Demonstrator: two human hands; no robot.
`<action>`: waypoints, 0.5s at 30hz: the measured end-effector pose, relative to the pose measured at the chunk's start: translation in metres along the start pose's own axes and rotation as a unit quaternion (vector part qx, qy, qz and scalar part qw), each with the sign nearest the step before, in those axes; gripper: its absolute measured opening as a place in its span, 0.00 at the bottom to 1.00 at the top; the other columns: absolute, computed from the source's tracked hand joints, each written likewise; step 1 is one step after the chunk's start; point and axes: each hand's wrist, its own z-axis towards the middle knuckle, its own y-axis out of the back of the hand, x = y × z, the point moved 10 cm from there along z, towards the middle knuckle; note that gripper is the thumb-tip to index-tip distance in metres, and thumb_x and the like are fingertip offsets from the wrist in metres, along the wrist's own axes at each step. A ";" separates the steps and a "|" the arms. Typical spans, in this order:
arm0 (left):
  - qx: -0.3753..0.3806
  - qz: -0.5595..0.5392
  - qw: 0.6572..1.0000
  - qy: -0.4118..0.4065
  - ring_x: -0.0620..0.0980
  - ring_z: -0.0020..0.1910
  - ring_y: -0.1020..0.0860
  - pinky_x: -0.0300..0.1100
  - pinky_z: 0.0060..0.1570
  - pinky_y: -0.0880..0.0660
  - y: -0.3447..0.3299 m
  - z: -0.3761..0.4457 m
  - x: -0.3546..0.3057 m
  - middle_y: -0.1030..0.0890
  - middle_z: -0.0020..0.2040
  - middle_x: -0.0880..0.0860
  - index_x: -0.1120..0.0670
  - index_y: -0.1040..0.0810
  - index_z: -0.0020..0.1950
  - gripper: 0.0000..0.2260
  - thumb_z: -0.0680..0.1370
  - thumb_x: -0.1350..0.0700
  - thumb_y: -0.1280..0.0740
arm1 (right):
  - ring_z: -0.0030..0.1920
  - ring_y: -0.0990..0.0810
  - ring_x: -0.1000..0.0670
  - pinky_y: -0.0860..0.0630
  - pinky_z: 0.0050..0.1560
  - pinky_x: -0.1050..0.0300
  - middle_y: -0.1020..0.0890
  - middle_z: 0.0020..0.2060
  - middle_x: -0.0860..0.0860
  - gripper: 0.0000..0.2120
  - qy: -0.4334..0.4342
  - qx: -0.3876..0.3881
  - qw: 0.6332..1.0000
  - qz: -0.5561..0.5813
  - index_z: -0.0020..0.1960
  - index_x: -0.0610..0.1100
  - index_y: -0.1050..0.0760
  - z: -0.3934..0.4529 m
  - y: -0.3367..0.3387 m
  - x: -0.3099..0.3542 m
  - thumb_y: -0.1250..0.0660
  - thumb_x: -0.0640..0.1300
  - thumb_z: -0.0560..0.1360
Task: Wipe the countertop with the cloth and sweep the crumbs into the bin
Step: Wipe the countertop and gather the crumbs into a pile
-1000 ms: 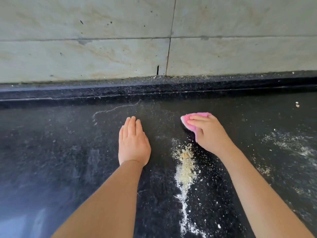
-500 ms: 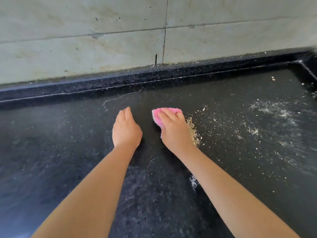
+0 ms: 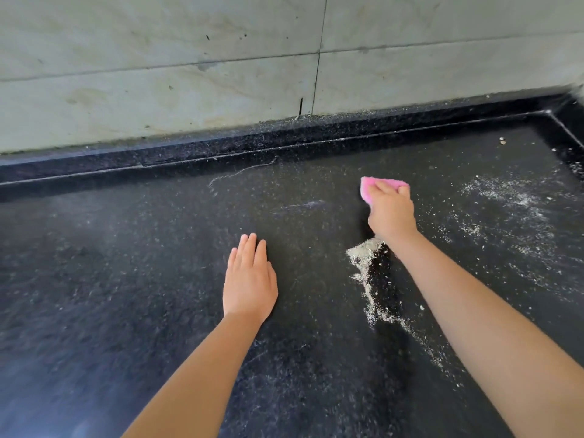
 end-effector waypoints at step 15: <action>-0.003 -0.003 1.000 0.009 0.51 0.75 0.53 0.41 0.71 0.60 -0.001 0.001 0.000 0.47 0.75 0.56 0.59 0.44 0.73 0.21 0.81 0.57 0.51 | 0.40 0.24 0.39 0.25 0.37 0.53 0.19 0.51 0.46 0.25 0.199 -0.074 0.977 0.039 0.52 0.40 0.23 -0.109 -0.016 0.092 0.29 0.28 0.55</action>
